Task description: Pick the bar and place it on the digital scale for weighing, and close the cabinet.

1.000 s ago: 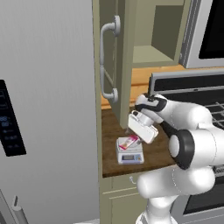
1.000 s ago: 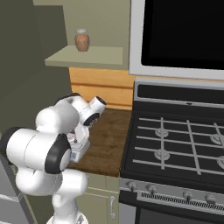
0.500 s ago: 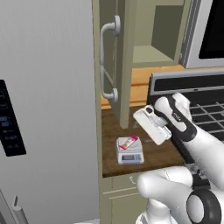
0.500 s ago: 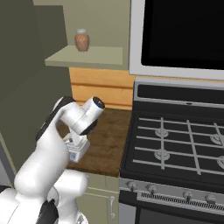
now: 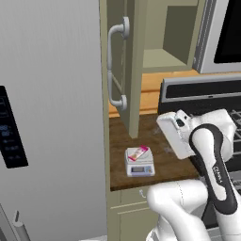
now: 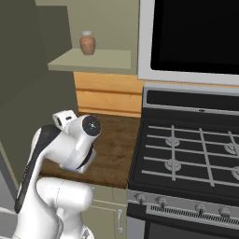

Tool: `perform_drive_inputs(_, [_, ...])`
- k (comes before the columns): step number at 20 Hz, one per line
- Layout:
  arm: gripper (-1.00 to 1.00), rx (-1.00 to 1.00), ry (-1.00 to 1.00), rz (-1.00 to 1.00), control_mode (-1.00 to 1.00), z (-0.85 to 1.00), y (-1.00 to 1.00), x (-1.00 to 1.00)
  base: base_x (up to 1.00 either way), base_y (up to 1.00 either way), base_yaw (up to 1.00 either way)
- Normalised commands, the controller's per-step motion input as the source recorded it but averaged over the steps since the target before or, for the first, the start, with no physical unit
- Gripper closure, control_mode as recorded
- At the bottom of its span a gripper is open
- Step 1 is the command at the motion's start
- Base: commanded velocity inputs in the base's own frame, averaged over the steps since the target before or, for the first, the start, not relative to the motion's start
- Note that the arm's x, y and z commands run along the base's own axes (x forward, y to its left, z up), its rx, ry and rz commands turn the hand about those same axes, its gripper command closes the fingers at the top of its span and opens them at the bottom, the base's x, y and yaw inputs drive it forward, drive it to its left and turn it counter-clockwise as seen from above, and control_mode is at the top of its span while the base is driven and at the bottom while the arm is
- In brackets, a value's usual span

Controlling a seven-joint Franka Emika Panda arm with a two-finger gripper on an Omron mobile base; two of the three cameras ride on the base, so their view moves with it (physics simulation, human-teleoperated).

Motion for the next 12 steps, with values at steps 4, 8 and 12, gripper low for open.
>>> perform_drive_inputs(4, [-1.00,0.02,-0.26,0.00,-1.00,0.63,0.00,-0.51,0.00,0.00,0.00])
perform_drive_inputs(8, [-1.00,0.05,-0.23,0.00,-1.00,0.61,0.03,-0.41,0.00,0.00,0.00])
perform_drive_inputs(12, [-1.00,0.09,-0.17,0.00,-1.00,0.38,0.07,-0.42,0.00,0.00,0.00])
